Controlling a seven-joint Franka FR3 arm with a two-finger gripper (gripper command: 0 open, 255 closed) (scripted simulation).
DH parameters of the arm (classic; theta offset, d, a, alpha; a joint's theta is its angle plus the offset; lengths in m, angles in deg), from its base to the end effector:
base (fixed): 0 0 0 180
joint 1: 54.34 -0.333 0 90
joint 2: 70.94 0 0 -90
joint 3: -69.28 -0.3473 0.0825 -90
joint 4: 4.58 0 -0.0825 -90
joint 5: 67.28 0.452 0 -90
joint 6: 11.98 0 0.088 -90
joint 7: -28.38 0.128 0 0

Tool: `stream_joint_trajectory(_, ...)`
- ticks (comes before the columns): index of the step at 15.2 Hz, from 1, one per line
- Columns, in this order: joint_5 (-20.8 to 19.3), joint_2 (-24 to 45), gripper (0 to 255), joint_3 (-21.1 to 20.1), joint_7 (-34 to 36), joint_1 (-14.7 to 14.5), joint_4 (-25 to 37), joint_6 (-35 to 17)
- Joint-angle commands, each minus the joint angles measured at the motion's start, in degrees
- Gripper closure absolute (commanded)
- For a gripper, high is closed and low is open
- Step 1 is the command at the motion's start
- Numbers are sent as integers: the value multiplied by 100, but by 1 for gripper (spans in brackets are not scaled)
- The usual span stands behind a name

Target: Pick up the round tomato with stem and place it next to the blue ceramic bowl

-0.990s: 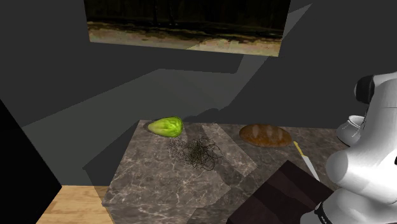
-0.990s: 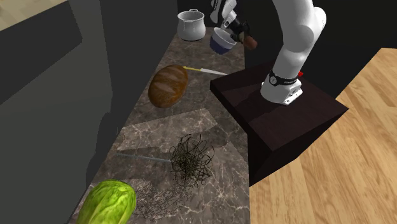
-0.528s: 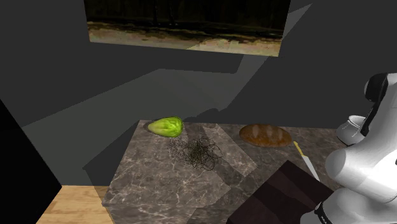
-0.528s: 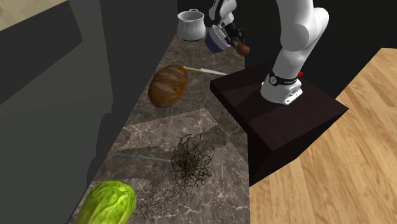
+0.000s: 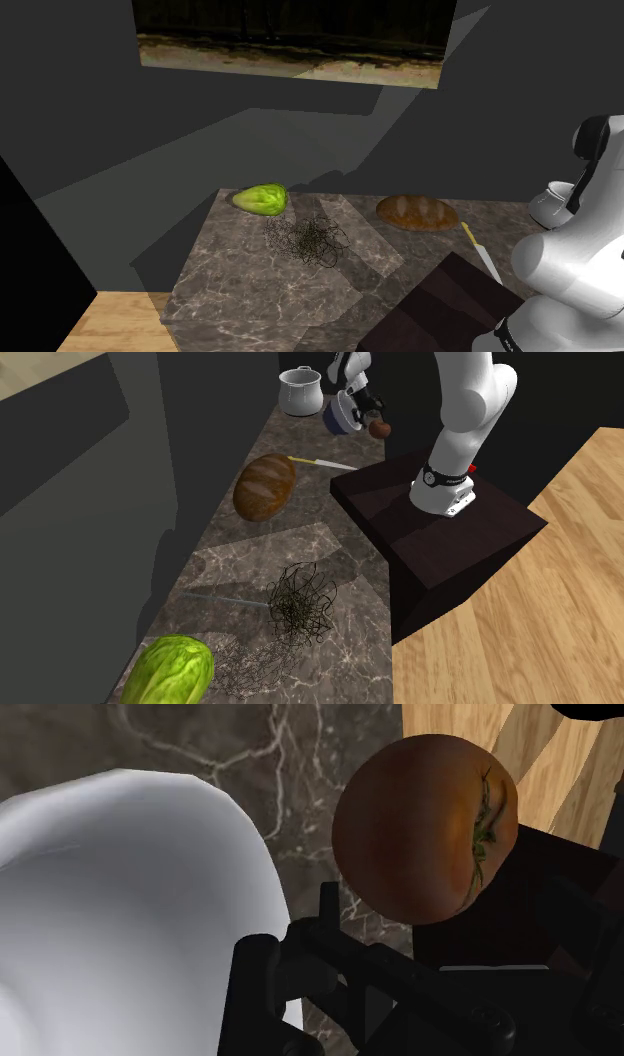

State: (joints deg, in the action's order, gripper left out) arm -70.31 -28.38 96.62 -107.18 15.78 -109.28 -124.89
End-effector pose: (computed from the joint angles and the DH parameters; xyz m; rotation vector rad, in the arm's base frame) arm -0.0939 -0.6245 0.0924 -2.3397 -0.8859 0.1392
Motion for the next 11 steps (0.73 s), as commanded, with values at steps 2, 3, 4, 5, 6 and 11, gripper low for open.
stream_joint_trajectory(2,1,-82,0,1,20,-59,367,462)
stream_joint_trajectory(3,1,-99,0,1,20,-70,496,609)
stream_joint_trajectory(4,1,-99,0,1,19,-70,496,609)
stream_joint_trajectory(5,1,-100,0,2,20,-70,495,609)
stream_joint_trajectory(6,1,-99,0,2,20,-70,495,609)
stream_joint_trajectory(11,1,-99,0,1,19,-70,496,609)
